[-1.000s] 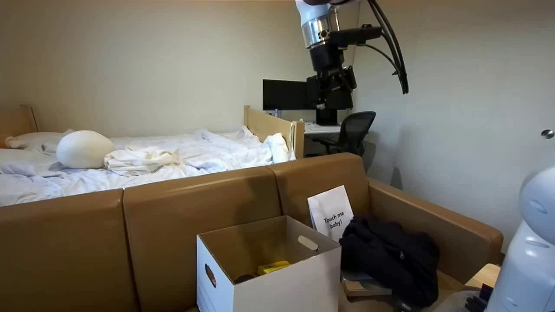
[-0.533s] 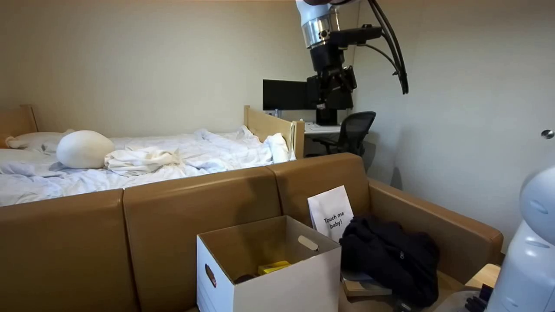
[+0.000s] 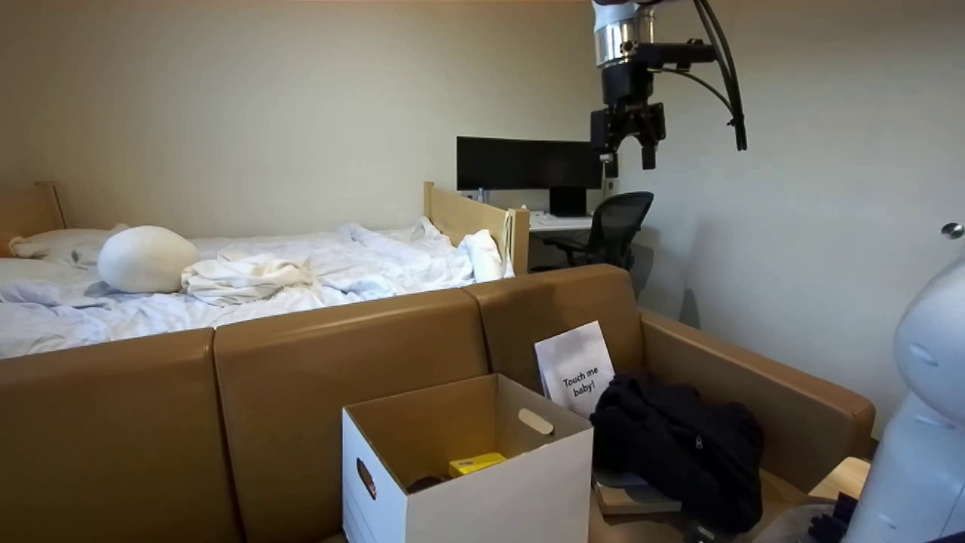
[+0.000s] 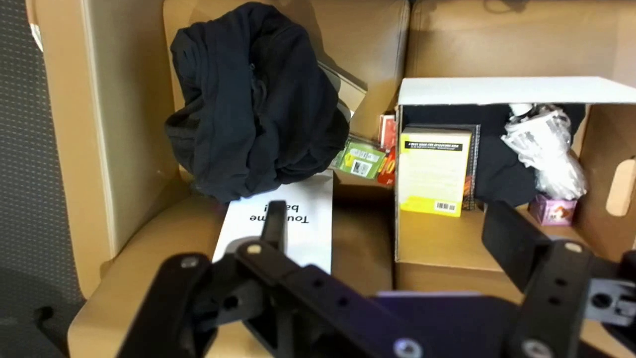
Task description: Move the black shirt to the box
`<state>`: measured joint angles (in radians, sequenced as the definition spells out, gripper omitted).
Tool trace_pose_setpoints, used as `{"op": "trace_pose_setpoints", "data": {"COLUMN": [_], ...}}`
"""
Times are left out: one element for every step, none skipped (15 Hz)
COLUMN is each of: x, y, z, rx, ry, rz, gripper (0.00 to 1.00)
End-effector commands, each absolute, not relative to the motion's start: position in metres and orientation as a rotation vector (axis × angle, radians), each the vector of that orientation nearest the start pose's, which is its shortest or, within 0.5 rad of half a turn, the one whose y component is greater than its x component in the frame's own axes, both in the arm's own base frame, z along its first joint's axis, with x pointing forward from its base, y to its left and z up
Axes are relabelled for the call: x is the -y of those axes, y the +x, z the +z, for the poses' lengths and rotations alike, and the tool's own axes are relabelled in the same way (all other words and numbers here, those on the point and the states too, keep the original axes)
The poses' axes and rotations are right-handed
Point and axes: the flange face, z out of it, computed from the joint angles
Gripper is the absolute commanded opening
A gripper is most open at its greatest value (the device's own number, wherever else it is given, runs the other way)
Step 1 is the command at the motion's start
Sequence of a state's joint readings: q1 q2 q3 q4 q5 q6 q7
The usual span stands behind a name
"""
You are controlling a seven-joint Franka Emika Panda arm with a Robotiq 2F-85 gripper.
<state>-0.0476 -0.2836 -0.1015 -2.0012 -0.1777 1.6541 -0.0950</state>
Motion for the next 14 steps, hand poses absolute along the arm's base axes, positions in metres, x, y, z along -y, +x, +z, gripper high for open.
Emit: {"op": "trace_pose_setpoints", "data": {"x": [0.182,0.207,0.229,0.248,0.262,0.271,0.275,0.270,0.276,0.278,0.278,0.277,0.276,0.276], "y": [0.474,0.478,0.482,0.483,0.482,0.483,0.483,0.479,0.482,0.484,0.485,0.486,0.486,0.486], "z": [0.565,0.553,0.535,0.521,0.508,0.495,0.484,0.497,0.486,0.480,0.478,0.479,0.480,0.481], "rx": [-0.207,-0.278,-0.376,-0.475,-0.564,-0.618,-0.666,-0.591,-0.620,-0.632,-0.635,-0.635,-0.636,-0.636], "ry": [-3.144,-3.094,-3.044,-2.998,-2.947,-2.918,-2.896,-2.944,-2.930,-2.925,-2.924,-2.924,-2.923,-2.923], "rz": [-0.029,-0.054,-0.068,-0.097,-0.126,-0.137,-0.147,-0.113,-0.111,-0.106,-0.103,-0.105,-0.108,-0.111], "gripper": [1.00,1.00,1.00,1.00,1.00,1.00,1.00,1.00,1.00,1.00,1.00,1.00,1.00,1.00]}}
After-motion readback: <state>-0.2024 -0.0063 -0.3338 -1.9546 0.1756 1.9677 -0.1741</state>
